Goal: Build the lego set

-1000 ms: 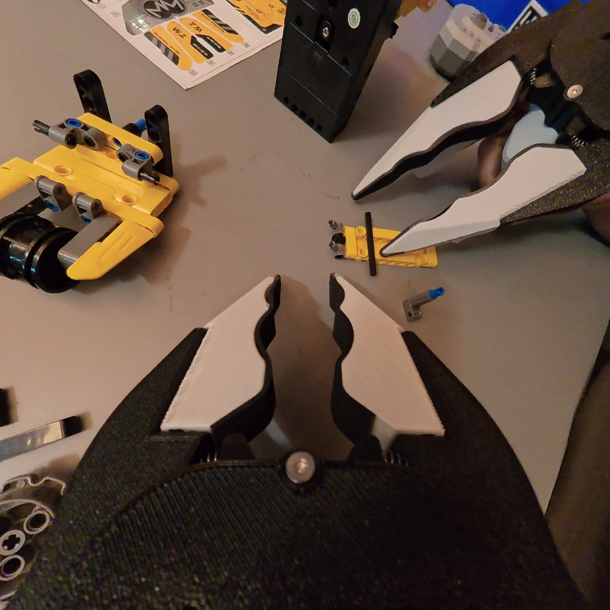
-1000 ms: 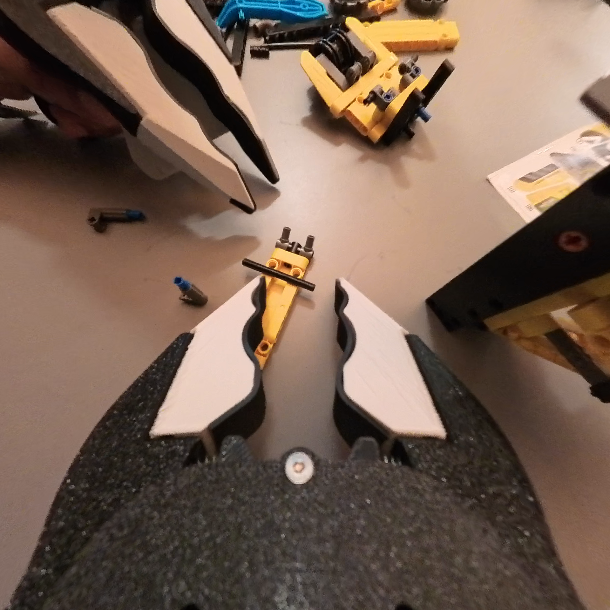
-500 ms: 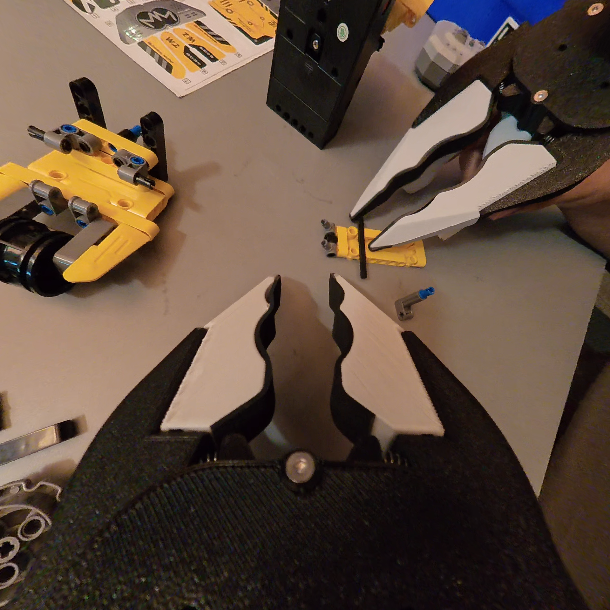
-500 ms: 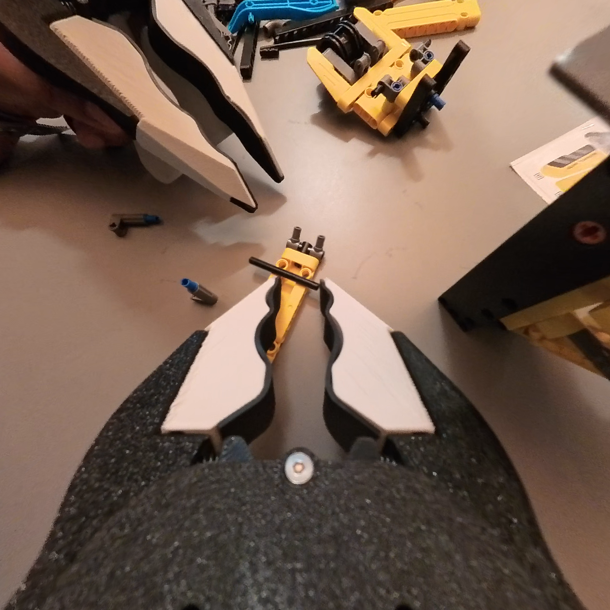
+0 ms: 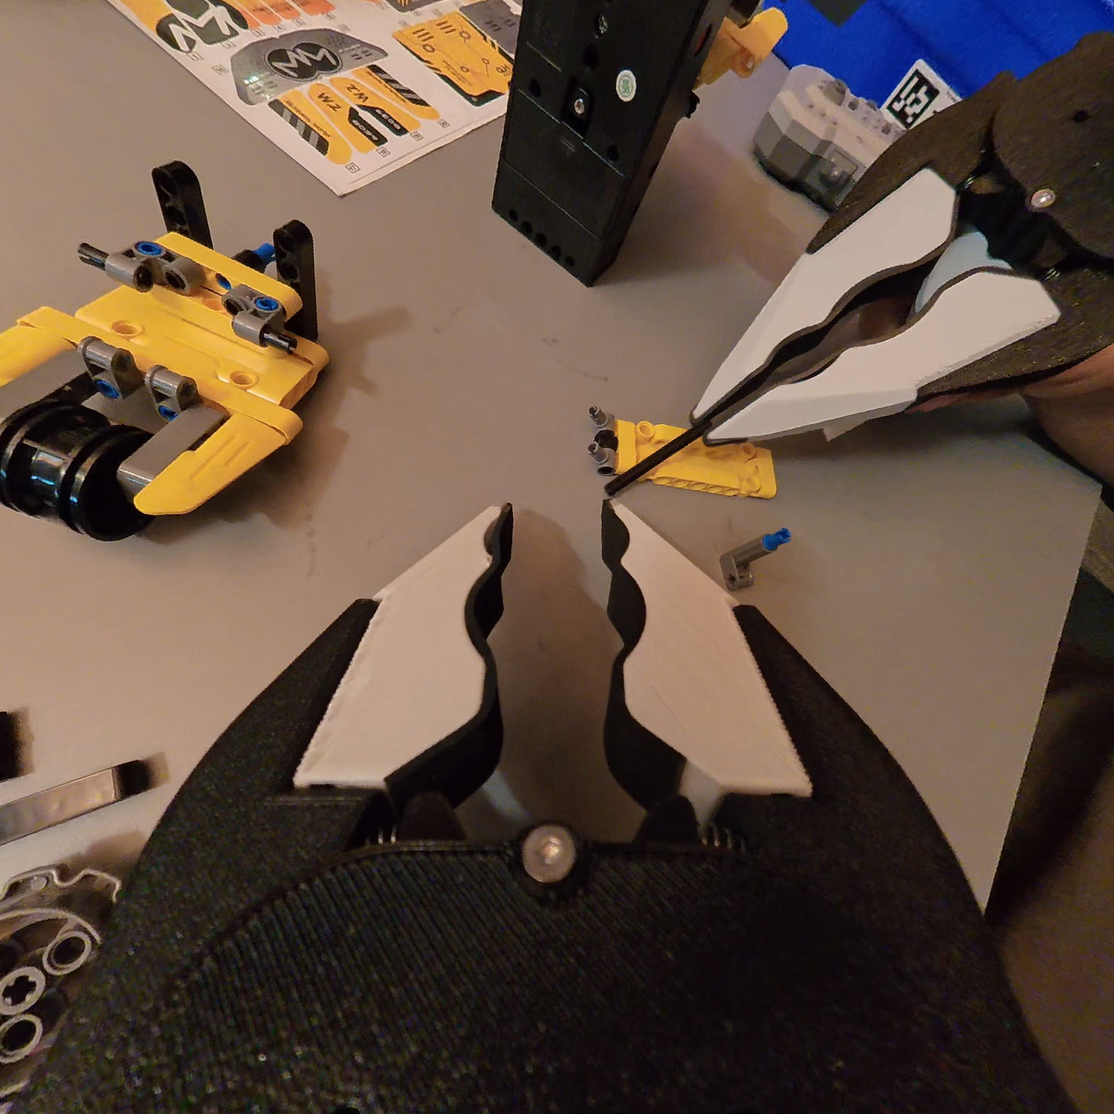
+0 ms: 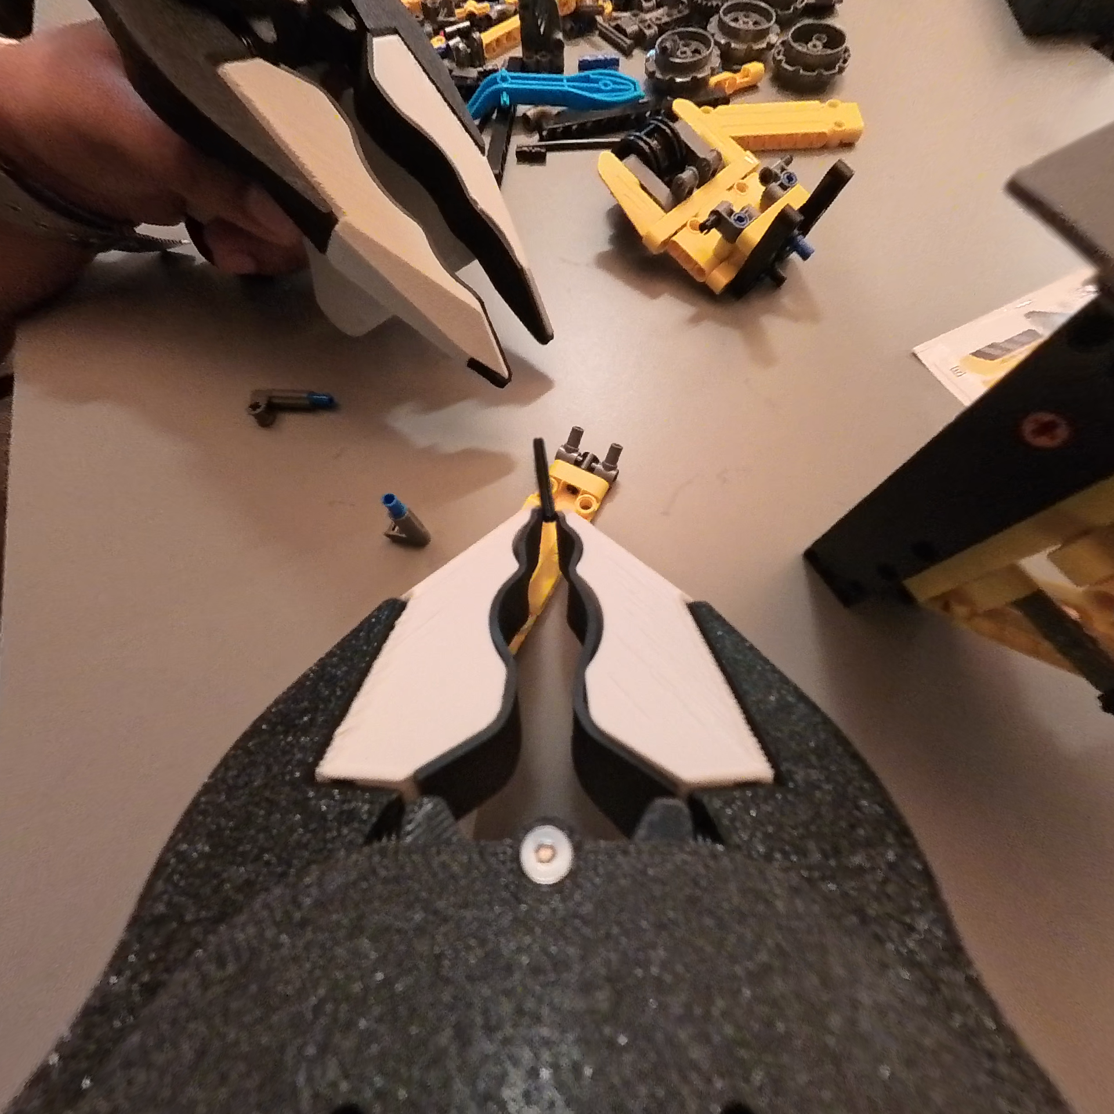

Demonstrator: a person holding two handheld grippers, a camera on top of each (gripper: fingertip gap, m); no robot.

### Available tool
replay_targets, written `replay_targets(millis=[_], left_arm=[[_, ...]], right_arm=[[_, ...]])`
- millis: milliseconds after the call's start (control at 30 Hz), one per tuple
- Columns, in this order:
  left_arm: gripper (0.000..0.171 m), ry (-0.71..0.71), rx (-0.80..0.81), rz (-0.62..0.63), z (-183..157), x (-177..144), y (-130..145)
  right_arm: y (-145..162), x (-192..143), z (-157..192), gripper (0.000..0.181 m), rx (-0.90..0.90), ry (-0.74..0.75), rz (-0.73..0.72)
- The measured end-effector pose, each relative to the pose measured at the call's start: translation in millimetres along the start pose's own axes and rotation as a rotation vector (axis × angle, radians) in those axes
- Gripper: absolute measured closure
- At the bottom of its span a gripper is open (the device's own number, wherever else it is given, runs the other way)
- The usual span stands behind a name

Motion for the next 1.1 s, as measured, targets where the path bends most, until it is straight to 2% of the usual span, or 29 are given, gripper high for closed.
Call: replay_targets(millis=[267, 1100], left_arm=[[0.146, -0.008, 0.007, -0.010, -0.3, -0.9, -0.1], [0.145, -0.024, 0.023, 0.002, -1.1, 0.7, 1.0]], right_arm=[[-2.6, -8.3, -1.7, 0.178, 0.031, -0.011, -0.068], [-5.5, -17.8, -3.6, 0.178, 0.007, 0.026, -0.105]])
Point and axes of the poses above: each gripper's, where its closed fingertips meet, x out along the fingers, y out of its underside, z = x × y across the jaws, the point moved 7 cm from there along -x, back along the fingers, and after that the axes turned 15 degrees about -x, right-handed, at the moved point
